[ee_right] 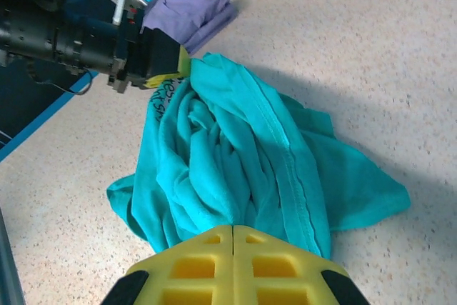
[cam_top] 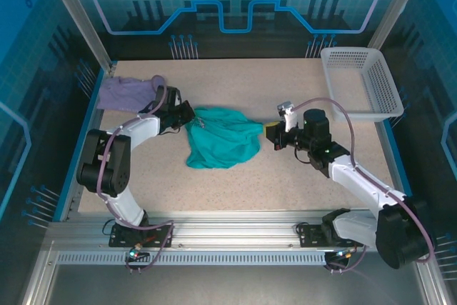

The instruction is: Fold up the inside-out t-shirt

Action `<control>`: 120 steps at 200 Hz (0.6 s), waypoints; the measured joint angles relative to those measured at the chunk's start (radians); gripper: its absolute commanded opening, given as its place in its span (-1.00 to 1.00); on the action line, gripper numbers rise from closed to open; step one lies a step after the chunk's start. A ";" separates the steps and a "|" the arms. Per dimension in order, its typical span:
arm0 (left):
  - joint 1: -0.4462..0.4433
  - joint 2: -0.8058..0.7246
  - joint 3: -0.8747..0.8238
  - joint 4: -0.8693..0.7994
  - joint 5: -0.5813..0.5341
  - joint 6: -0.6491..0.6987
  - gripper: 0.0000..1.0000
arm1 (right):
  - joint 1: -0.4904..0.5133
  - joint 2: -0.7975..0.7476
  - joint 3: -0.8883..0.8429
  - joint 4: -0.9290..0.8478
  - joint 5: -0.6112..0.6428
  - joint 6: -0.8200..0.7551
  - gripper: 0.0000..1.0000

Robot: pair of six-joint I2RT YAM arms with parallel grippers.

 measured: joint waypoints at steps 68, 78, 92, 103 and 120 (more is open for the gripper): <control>-0.143 -0.218 -0.108 0.037 -0.028 0.246 0.22 | 0.026 0.027 -0.015 -0.039 0.002 -0.014 -1.00; -0.176 -0.225 -0.104 0.042 -0.023 0.300 0.25 | 0.027 0.032 -0.015 -0.040 0.002 -0.017 -1.00; -0.215 -0.218 -0.087 0.036 -0.012 0.374 0.32 | 0.027 0.034 -0.015 -0.047 0.002 -0.020 -1.00; -0.243 -0.200 -0.061 0.024 -0.010 0.434 0.38 | 0.027 0.034 -0.014 -0.051 0.002 -0.023 -1.00; -0.273 -0.154 0.001 -0.004 -0.003 0.503 0.42 | 0.027 0.034 -0.014 -0.055 0.002 -0.024 -1.00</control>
